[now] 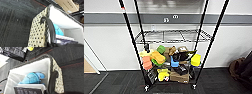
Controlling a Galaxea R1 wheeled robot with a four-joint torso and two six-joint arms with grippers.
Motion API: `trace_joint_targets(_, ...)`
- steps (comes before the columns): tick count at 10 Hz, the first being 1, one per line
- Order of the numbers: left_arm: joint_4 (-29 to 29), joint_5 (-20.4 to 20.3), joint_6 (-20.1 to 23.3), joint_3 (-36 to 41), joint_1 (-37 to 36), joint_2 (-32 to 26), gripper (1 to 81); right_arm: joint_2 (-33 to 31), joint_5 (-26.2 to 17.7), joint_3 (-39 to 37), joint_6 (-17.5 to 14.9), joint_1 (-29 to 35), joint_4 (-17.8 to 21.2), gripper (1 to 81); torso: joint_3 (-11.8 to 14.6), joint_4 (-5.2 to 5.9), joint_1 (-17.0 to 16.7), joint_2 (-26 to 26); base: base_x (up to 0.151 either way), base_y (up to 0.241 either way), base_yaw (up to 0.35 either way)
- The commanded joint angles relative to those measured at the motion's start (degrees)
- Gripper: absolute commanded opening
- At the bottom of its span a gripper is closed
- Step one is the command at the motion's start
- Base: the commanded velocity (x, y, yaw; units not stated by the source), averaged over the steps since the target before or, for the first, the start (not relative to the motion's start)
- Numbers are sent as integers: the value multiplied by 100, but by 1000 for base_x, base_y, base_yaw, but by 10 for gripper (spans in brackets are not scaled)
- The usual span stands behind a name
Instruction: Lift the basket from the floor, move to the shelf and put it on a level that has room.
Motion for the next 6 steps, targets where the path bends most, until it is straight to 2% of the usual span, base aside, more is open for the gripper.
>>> trace_joint_targets(1, -111, 224, -47, 94, -664, -153, 10, -230, -127, 205, 16, 671, 141, 10, 0, -2, -365, 567, 0, 0, 0)
trace_joint_targets(2, -94, 250, -47, 86, -664, -135, 10, -274, -118, 249, 16, 636, 193, 10, 415, 9, -479, 739, 0, 0, 0)
trace_joint_targets(4, -84, 277, -38, 77, -603, -127, 10, -362, -92, 354, 16, 539, 185, 10, 540, 9, -750, 1157, 0, 0, 0)
trace_joint_targets(6, -76, 233, -38, 94, -497, -135, 10, -379, -92, 363, 7, 495, 185, 10, 823, 9, -999, 1539, 0, 0, 0)
